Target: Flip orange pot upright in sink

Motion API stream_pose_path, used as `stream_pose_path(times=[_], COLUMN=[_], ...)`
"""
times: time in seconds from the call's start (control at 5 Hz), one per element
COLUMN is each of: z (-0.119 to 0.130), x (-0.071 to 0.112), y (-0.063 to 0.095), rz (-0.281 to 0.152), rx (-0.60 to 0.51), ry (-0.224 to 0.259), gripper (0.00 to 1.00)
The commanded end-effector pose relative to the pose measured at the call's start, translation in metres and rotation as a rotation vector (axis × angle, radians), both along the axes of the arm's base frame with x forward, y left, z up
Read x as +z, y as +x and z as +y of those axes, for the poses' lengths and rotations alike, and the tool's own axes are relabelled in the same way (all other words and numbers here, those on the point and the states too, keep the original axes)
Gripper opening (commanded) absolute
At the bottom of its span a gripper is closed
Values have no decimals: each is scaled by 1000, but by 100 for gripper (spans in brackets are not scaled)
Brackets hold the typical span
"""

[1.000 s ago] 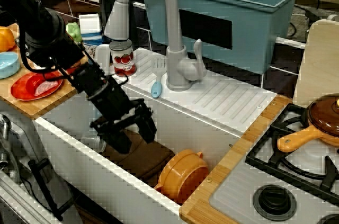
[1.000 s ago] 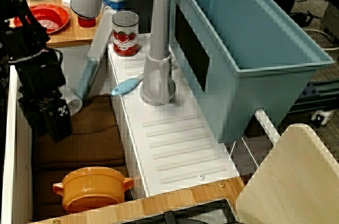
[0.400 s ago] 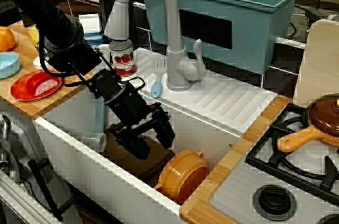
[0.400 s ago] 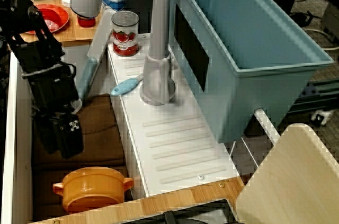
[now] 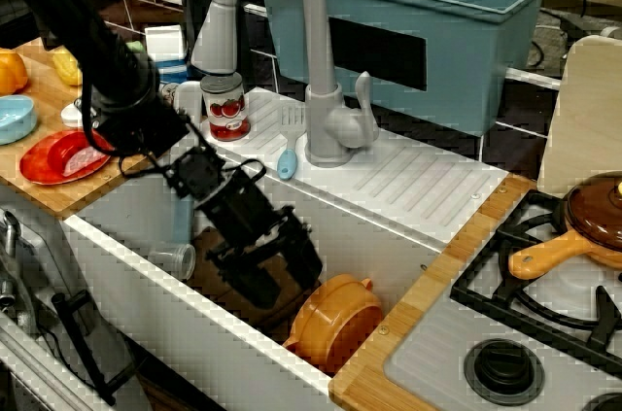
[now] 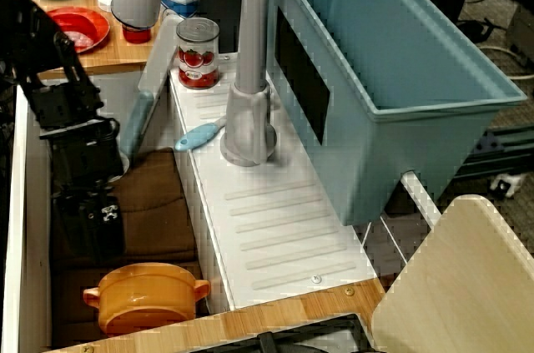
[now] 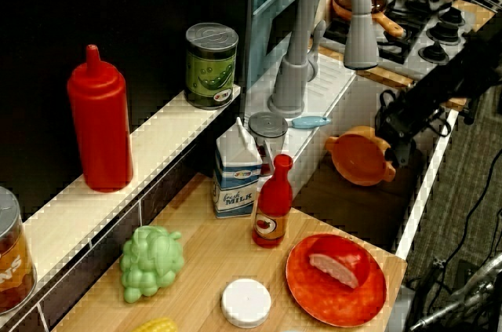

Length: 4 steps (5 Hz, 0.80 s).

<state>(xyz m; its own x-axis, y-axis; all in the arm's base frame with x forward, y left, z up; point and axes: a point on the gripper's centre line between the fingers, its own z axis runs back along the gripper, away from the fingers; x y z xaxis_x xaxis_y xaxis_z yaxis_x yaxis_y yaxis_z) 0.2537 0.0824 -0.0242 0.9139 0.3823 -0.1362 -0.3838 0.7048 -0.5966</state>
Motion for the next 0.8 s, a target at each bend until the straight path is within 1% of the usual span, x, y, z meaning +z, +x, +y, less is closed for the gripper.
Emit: stream_pose_path(times=[0.0, 0.2, 0.4, 0.6], z=[6, 2, -3, -4], x=[-4, -3, 6, 15], y=[-2, -1, 5, 11], rz=[-51, -58, -57, -77], rx=[-73, -73, -83, -89], ry=[4, -10, -25, -39], gripper=[100, 100, 100, 100])
